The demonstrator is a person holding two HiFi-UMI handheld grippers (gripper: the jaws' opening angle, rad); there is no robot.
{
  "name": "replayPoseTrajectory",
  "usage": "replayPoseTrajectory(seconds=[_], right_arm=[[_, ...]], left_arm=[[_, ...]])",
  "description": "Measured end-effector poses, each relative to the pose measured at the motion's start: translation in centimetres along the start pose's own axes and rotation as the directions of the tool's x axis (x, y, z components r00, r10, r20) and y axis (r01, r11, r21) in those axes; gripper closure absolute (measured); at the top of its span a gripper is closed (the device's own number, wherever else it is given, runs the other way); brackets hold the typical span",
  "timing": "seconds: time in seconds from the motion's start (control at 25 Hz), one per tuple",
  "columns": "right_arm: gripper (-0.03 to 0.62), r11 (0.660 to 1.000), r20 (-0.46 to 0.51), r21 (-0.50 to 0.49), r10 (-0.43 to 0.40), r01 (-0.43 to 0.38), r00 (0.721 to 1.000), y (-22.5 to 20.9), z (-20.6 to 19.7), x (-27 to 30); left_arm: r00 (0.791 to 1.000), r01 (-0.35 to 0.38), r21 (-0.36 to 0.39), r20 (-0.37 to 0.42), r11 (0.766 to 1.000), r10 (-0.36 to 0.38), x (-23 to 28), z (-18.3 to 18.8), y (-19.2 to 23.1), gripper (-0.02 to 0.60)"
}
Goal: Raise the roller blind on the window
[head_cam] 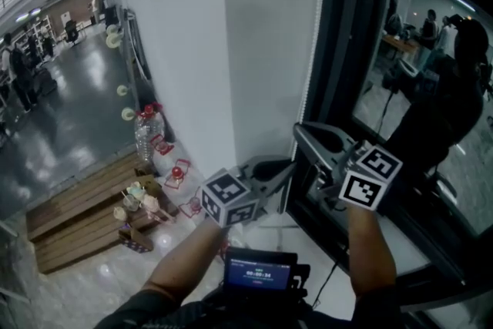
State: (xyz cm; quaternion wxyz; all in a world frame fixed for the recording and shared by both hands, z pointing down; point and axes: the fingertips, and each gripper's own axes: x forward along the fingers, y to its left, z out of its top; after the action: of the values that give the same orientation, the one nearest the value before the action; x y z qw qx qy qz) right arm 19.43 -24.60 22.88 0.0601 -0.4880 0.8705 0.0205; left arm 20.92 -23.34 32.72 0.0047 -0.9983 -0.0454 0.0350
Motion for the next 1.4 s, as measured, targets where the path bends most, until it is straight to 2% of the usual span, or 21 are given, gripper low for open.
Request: replayPoseTrajectory(seconds=[0.16,0.32,0.56,0.76,0.88,0.96,1.04,1.12,1.2,1.4], right_arm=[[0.595,1.0,-0.038,0.005,0.001,-0.001,0.999,-0.2,-1.0,0.1],[0.595,0.999,-0.079,0.04,-0.01,0.013,0.997,-0.8,-3.7,-0.1],[0.594,0.995,-0.121,0.091,-0.03,0.041,0.992,-1.1,-7.8,-0.8],[0.594,0.99,-0.11,0.134,-0.024,0.038,0.994,-0.9,-9.1,-1.0],[0.594,0.992,-0.114,0.124,-0.025,0.039,0.993,-0.8,-8.9,-1.1],[0.594,0.992,-0.114,0.122,-0.028,0.042,0.993,-0.8,-8.9,-1.2],[0.594,0.991,-0.111,0.125,-0.031,0.044,0.993,-0.9,-8.9,-1.2],[0.594,0.991,-0.109,0.126,-0.032,0.045,0.994,-0.9,-8.8,-1.2],[0.594,0.992,-0.112,0.122,-0.029,0.042,0.993,-0.7,-8.8,-1.1],[0.594,0.992,-0.104,0.128,-0.01,0.023,0.995,-0.2,-8.9,-0.9]], left_arm=[[1.0,-0.003,-0.009,-0.025,1.0,0.003,0.0,-1.1,0.1,0.583],[0.998,-0.005,-0.049,-0.069,0.999,0.002,0.1,-4.0,0.3,0.582],[0.991,0.005,-0.062,-0.137,0.998,-0.014,0.3,-8.1,0.1,0.581],[0.992,0.025,-0.124,-0.116,0.992,-0.039,-0.1,-9.6,-0.4,0.583],[0.99,0.059,-0.114,-0.12,0.992,-0.073,-0.1,-9.0,-0.9,0.584],[0.987,0.037,-0.08,-0.153,0.996,-0.049,-0.5,-9.0,-0.4,0.583],[0.985,0.011,-0.085,-0.17,0.996,-0.026,-1.4,-8.6,0.2,0.579],[0.986,0.006,-0.08,-0.166,0.997,-0.019,-2.7,-7.7,0.2,0.5],[0.991,0.004,-0.054,-0.134,0.999,-0.012,-3.8,-5.9,0.0,0.468],[0.999,-0.053,-0.011,0.006,0.999,0.054,-4.2,1.2,1.0,0.468]])
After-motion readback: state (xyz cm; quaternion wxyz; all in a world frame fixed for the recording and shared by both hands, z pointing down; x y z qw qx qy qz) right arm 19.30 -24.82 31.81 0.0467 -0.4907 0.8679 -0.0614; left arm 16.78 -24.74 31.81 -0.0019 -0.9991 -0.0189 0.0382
